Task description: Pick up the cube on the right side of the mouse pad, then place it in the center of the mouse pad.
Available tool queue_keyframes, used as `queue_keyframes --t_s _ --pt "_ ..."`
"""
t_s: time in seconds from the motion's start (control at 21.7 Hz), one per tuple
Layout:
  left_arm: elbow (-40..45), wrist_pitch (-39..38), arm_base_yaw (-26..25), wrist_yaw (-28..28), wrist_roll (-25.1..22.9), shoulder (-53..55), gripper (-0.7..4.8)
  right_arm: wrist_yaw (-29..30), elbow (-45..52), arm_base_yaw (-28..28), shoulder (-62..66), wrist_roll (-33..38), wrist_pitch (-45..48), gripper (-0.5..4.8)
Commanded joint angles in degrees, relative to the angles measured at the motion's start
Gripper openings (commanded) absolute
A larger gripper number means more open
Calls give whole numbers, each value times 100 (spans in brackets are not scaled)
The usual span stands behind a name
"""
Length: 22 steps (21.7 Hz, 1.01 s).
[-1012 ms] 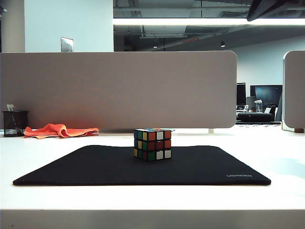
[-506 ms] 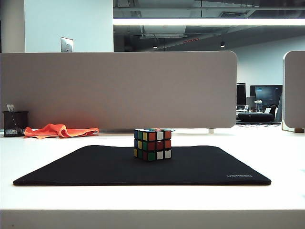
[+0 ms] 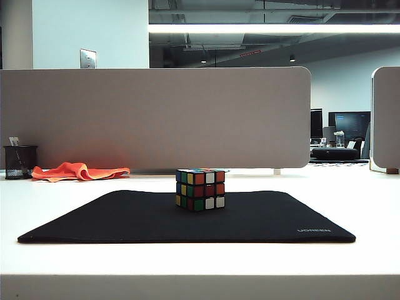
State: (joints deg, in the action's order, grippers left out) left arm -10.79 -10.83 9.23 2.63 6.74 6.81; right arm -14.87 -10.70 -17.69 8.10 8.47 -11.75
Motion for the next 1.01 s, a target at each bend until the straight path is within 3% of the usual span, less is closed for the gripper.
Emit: queue_keyframes --t_s 0.05,0.23,0.41,1.01 --pt "175 109 4 -103 39 -232 -6 -66 199 -7 -815 -372 138 -4" --pt "273 142 9 -638 28 -667 -6 79 260 -2 -815 -802 118 -4" --pt "352 92 11 -649 -310 -664 -6 155 271 -2 -815 -1123 129 -4" --pt "348 -240 4 -391 -181 -664 -5 448 271 0 -815 -957 -597 -1"
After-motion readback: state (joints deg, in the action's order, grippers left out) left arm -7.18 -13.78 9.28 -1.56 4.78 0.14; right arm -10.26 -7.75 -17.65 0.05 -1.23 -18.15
